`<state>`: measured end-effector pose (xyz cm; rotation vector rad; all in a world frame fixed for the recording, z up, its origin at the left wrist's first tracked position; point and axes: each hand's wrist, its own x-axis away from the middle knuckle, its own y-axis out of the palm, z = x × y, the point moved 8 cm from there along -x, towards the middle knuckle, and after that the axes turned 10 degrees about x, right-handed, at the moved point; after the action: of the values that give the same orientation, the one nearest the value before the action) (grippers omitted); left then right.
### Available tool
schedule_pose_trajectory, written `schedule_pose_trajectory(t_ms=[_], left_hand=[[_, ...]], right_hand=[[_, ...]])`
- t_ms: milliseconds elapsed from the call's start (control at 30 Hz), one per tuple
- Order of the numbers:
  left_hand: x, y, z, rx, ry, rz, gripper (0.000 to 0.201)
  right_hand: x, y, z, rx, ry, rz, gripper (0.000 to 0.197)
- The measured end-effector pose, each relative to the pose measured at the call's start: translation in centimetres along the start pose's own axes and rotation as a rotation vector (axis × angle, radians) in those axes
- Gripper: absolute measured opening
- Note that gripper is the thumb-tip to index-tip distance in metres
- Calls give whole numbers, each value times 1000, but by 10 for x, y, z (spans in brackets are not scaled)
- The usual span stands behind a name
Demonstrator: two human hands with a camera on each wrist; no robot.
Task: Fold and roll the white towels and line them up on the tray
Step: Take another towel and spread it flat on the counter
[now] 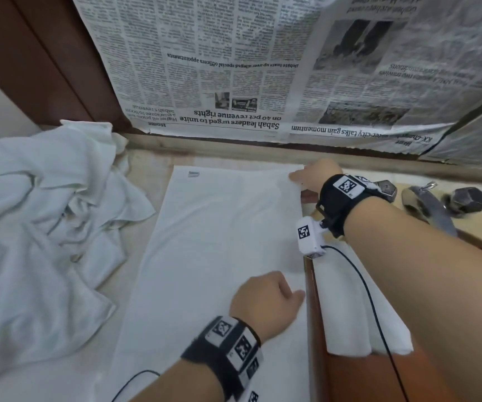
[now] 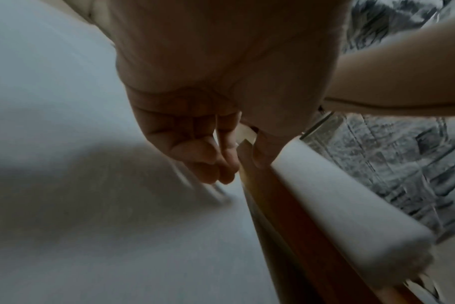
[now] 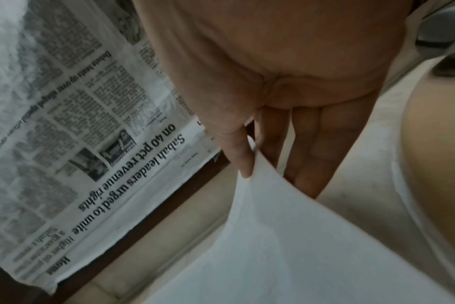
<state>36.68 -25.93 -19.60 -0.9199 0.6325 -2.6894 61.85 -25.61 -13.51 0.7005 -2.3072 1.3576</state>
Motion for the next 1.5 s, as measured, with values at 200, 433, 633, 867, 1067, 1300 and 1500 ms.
schedule_pose_trajectory(t_ms=[200,433,633,867,1067,1300,1500], left_hand=[[4,26,2,-42,42,40,33],[9,35,9,10,63,-35,19],[45,9,3,567,-29,-180,21],[91,-86,-48,842,-66,207,25],[100,-136,-112,755,-107,626,21],[80,-129,-153,663,-180,615,19],[95,-115,-158,624,-179,525,24]], right_hand=[[12,-7,-11,-278,-32,-61,9],[21,-18,-9,-231,-69,-36,13],[23,-19,-34,-53,-113,61,14],[37,53,-123,-31,-272,18,17],[17,133,-164,87,-355,40,34],[12,191,-171,301,-446,52,36],[24,221,-161,900,-720,170,35]])
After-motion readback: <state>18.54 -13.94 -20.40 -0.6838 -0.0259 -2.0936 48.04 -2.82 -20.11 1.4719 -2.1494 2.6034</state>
